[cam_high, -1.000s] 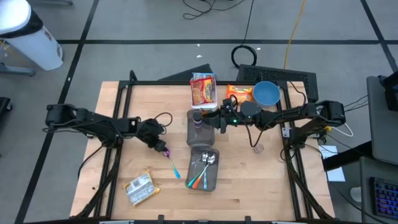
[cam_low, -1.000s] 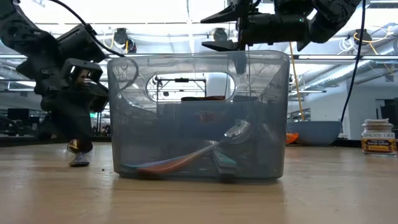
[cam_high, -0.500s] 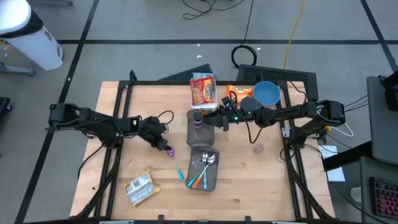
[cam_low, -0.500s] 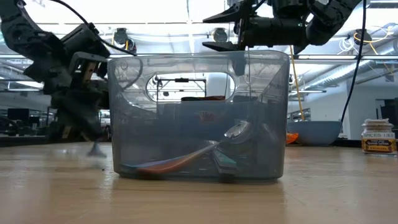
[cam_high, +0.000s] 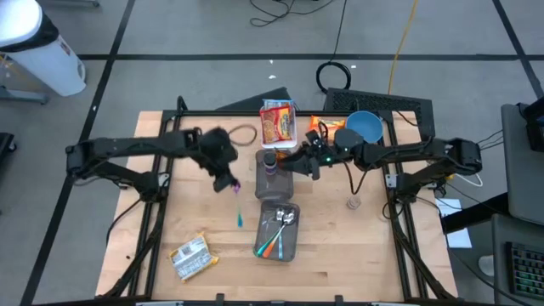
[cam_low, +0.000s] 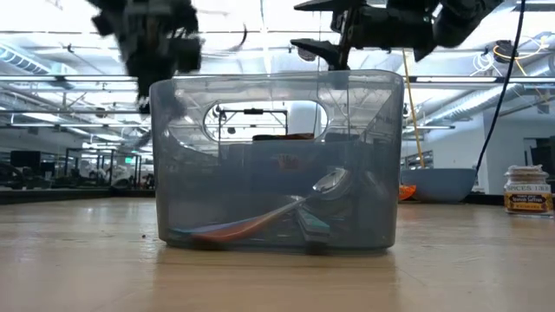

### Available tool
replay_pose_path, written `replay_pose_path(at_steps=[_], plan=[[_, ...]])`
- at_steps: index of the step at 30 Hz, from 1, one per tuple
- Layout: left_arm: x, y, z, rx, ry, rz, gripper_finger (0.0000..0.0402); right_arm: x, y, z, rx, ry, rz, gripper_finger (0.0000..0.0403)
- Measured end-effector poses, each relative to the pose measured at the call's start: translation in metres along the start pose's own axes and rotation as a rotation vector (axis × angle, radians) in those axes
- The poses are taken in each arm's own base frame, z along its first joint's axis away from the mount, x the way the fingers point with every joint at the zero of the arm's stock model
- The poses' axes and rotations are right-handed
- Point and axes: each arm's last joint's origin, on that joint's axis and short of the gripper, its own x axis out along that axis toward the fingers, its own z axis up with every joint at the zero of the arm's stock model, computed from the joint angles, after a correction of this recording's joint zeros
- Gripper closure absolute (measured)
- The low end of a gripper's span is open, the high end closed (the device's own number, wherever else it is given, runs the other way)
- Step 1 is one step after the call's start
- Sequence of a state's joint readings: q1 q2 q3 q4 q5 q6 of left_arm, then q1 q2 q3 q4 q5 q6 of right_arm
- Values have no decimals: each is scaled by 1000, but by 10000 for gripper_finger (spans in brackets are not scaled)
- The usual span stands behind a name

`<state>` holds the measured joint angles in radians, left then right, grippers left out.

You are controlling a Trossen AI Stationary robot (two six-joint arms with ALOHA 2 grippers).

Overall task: Pick & Place Food Item
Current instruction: Put the purple spoon into the bottom black bin

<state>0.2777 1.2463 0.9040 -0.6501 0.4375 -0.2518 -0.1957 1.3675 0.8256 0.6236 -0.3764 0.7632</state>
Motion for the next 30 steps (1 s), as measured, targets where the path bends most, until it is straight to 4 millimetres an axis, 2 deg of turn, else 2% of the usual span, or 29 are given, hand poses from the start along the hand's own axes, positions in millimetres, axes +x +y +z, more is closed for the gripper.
replay_pose_path(at_steps=[6,9,12,15,22,30], plan=[[-57,-18,48,166,-168,60,394,15,16,4,-83,31,-117,190],[-74,-23,67,230,-197,117,397,20,22,4,-96,16,-139,190],[-82,-29,86,271,-211,131,394,23,23,2,-98,-8,-174,190],[-76,-32,100,304,-164,135,395,25,21,0,-73,-22,-211,190],[-51,-46,127,383,-106,82,392,27,15,-3,-61,-58,-280,190],[-36,-58,141,429,-99,57,391,27,16,-1,-71,-84,-298,190]])
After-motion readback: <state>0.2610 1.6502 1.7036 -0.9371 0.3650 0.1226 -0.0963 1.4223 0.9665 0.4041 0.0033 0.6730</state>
